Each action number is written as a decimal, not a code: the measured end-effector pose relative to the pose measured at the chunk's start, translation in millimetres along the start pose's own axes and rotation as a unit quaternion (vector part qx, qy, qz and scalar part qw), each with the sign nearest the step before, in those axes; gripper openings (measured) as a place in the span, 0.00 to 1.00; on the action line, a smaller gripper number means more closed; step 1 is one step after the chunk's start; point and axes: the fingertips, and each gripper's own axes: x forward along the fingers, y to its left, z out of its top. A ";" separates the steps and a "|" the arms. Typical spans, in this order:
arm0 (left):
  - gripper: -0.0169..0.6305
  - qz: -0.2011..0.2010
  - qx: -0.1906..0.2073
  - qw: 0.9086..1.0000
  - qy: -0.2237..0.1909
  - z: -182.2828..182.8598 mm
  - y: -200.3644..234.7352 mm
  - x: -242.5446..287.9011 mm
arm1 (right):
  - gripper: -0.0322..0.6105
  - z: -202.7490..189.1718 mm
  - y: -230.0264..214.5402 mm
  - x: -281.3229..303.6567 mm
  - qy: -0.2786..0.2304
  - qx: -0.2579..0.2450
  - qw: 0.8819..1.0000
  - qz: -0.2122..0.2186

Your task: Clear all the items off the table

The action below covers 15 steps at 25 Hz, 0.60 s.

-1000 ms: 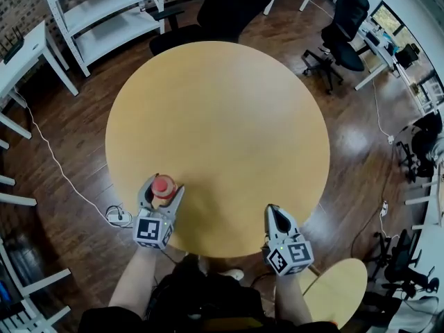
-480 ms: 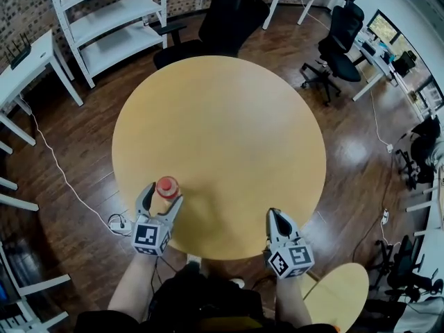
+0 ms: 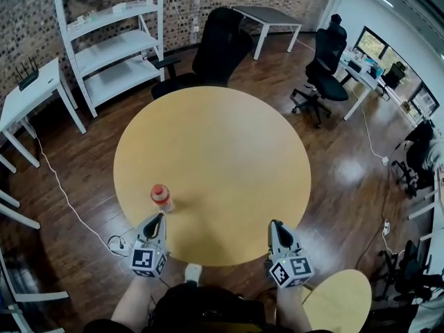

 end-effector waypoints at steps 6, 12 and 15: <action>0.03 -0.083 -0.013 0.996 -0.034 28.8 -73.4 19.6 | 0.06 21.4 -39.9 -57.5 -0.042 0.000 0.997 -0.058; 0.03 -0.199 -0.004 0.979 -0.054 49.1 -191.0 56.6 | 0.06 20.4 -120.4 -176.9 -0.085 0.020 0.977 -0.194; 0.03 -0.260 -0.008 0.964 -0.057 59.1 -249.4 60.6 | 0.06 14.1 -146.5 -253.4 -0.100 0.042 0.956 -0.273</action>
